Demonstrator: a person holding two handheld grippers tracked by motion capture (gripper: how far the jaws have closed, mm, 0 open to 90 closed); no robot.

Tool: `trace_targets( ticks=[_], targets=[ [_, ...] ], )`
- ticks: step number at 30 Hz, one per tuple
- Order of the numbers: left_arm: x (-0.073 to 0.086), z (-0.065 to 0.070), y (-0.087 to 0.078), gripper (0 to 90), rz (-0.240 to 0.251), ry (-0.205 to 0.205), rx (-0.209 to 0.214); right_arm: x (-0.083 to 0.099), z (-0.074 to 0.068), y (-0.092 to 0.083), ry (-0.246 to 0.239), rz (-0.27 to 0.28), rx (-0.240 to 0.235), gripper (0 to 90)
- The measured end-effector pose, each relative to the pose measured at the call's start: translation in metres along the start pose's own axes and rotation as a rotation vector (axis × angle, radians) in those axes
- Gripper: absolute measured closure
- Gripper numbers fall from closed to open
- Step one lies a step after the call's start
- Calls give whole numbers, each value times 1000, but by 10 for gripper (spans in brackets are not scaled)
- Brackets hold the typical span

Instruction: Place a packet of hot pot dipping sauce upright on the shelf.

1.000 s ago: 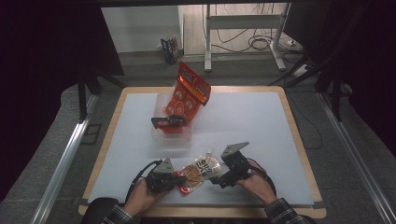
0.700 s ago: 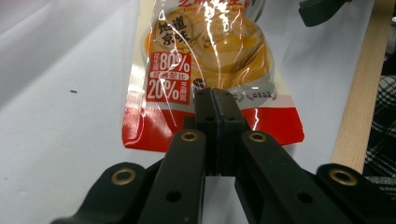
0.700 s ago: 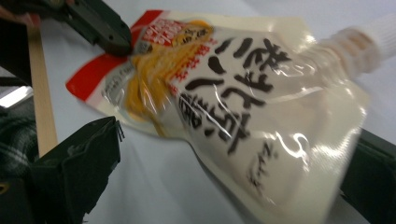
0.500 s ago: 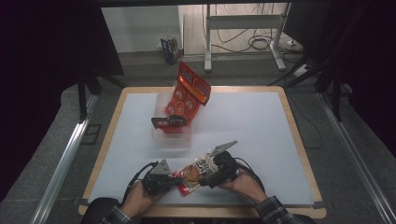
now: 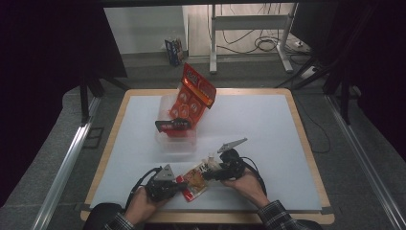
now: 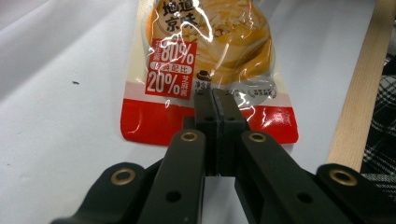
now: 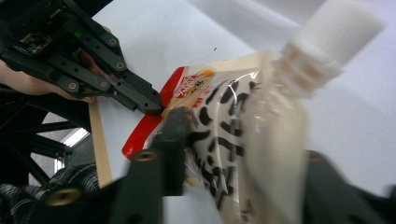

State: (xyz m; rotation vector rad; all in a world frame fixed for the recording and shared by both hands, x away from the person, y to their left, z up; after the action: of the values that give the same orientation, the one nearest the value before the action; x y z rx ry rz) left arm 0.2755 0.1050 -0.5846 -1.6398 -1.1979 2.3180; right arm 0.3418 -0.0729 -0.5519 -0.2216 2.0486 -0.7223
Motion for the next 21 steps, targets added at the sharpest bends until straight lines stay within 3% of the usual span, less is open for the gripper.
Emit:
trace_targets(
  ticks=[2,6,9,12,16,21],
  targets=[
    [0,0,0,900,1,-3,-1,-3,-2,-3,-30,15,-4,741],
    [0,0,-2,883,4,-1,14,-8,-9,-3,-75,17,11,777],
    [0,1,-5,756,1,20,21,-11,-10,-2,-82,19,10,798],
    [-1,1,-8,641,-3,57,-14,-15,-13,-3,-91,12,2,830],
    [-7,1,-15,518,65,77,-53,-22,-19,-8,-114,20,3,845],
    [-11,-2,-23,359,140,76,-58,-33,-21,-17,-139,46,13,849]
  ],
)
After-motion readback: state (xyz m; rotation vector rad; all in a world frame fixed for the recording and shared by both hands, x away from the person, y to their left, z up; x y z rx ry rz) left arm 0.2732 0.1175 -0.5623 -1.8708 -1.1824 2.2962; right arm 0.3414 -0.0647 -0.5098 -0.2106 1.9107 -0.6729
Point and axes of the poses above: each handheld gripper's, and its own axes: y roughly forward along the jaws, x roughly out of its underside, z roughly to its right, the point moved 6 cm from there along y, roughly forward along the jaws, and after that the axes turned 6 degrees about z, right-handed, at the moved point
